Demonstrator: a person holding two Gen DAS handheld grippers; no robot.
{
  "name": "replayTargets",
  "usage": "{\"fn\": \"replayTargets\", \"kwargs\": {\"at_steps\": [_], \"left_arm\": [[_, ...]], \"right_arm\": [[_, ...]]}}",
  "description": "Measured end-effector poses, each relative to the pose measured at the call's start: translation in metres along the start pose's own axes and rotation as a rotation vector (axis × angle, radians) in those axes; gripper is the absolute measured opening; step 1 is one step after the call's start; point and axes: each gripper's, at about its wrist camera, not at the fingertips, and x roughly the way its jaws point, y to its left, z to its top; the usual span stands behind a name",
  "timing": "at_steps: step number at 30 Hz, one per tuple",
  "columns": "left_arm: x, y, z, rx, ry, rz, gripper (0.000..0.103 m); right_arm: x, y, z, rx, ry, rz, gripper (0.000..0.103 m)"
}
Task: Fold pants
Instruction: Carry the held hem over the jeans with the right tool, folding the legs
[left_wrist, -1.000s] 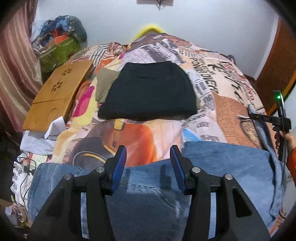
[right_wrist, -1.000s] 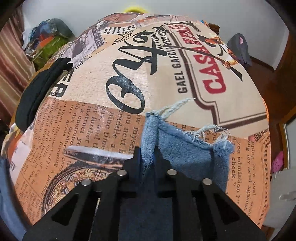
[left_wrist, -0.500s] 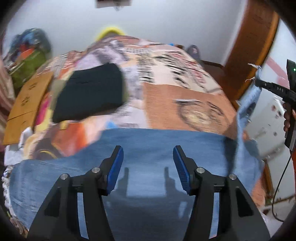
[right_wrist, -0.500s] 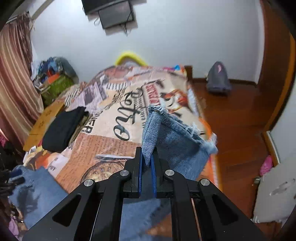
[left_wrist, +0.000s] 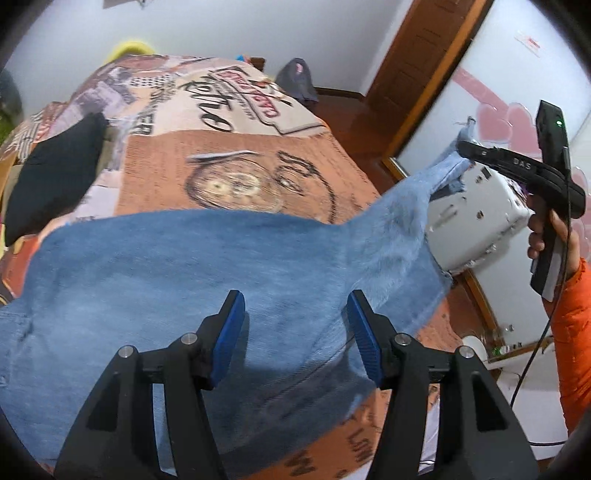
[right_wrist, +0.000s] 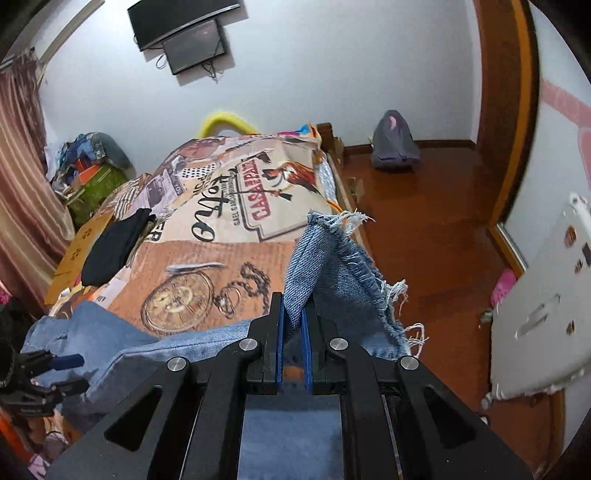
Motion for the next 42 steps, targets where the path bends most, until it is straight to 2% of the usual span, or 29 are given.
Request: {"fn": "replayTargets", "kwargs": {"at_steps": [6,15,17,20,21,22,24,28,31,34,37,42], "left_arm": [[0.004,-0.026,-0.012,0.067,0.001,0.006,0.057],[0.015,-0.045,-0.024,0.129,0.038,0.010,0.057],[0.020,-0.047,-0.027,0.142,0.056,0.025,0.057],[0.029,-0.046,-0.026,0.140,0.054,0.094,0.056],[0.030,-0.045,-0.026,0.137,0.053,0.106,0.047],[0.032,-0.043,-0.024,0.127,0.055,0.106,0.029],[0.033,-0.041,-0.021,0.114,0.058,0.086,0.012],[0.023,-0.049,-0.018,0.142,0.010,0.104,0.009],[0.021,-0.054,-0.019,0.168,0.003,0.114,0.009],[0.032,-0.053,-0.022,0.170,0.039,0.116,0.009],[0.044,-0.052,-0.027,0.171,0.078,0.112,0.009],[0.045,-0.058,-0.032,0.204,0.076,0.129,0.011]], "right_arm": [[0.003,-0.014,-0.010,0.041,0.015,0.014,0.007],[0.004,-0.019,-0.009,0.043,0.002,0.036,0.007],[0.005,-0.021,-0.006,0.053,-0.001,0.055,0.007],[0.003,-0.019,-0.003,0.047,-0.014,0.080,0.007],[0.001,-0.017,-0.002,0.042,-0.023,0.090,0.007],[-0.003,-0.014,0.000,0.038,-0.034,0.104,0.007],[-0.012,-0.010,0.005,0.028,-0.064,0.130,0.007],[-0.038,0.000,0.011,-0.019,-0.139,0.159,0.007],[-0.052,-0.002,0.004,-0.052,-0.180,0.141,0.007],[-0.047,-0.018,-0.018,-0.039,-0.145,0.119,0.007],[-0.026,-0.037,-0.046,-0.011,-0.058,0.088,0.007],[0.006,-0.069,-0.102,0.087,0.062,0.091,0.007]]}}
